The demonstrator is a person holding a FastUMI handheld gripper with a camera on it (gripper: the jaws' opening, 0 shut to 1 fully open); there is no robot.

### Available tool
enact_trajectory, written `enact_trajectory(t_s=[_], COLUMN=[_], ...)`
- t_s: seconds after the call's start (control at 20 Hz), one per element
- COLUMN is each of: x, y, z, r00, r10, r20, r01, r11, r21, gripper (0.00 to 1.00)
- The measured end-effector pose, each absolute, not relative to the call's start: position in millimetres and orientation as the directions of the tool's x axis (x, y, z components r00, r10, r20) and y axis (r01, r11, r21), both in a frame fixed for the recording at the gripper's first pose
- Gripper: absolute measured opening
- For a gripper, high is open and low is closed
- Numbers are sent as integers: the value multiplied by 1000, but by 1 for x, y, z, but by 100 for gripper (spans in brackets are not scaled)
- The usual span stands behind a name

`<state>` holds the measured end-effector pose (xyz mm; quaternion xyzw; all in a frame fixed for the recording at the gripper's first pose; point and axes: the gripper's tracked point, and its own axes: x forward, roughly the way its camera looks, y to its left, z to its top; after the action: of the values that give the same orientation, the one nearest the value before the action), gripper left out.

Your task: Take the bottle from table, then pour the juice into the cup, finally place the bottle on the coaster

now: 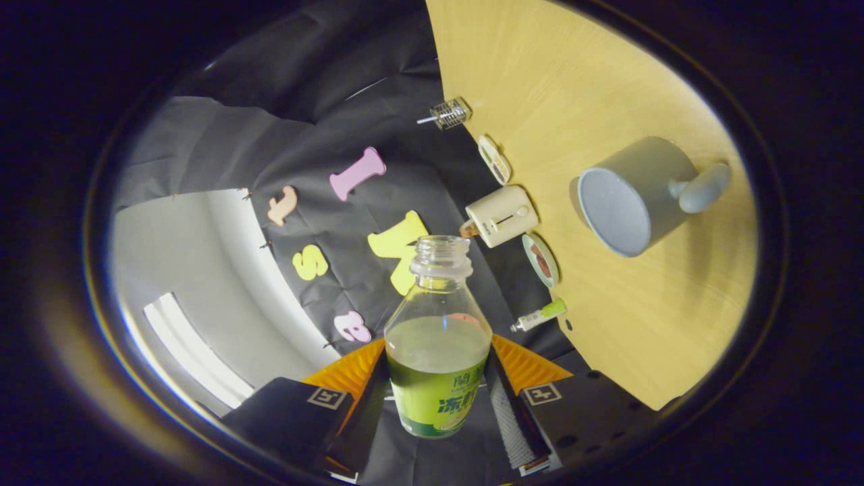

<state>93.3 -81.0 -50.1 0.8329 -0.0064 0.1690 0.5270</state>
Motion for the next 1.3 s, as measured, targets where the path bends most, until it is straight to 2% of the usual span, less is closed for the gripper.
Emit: enact_trajectory(t_s=[0.2, 0.45, 0.55, 0.75, 1.15, 1.3], x=[93, 83, 88, 94, 106, 110], y=[-62, -58, -60, -75, -88, -101], z=[-53, -37, -38, -55, -77, -87], r00=[945, 941, 955, 988, 999, 997], r10=[244, 250, 239, 151, 41, -45], r20=[220, 228, 178, 35, -23, -68], r01=[-185, -274, -255, -131, -20, 71], r11=[-158, 164, 346, 685, 816, 885], r21=[970, 948, 903, 716, 577, 461], gripper=[79, 79, 79, 80, 80, 80])
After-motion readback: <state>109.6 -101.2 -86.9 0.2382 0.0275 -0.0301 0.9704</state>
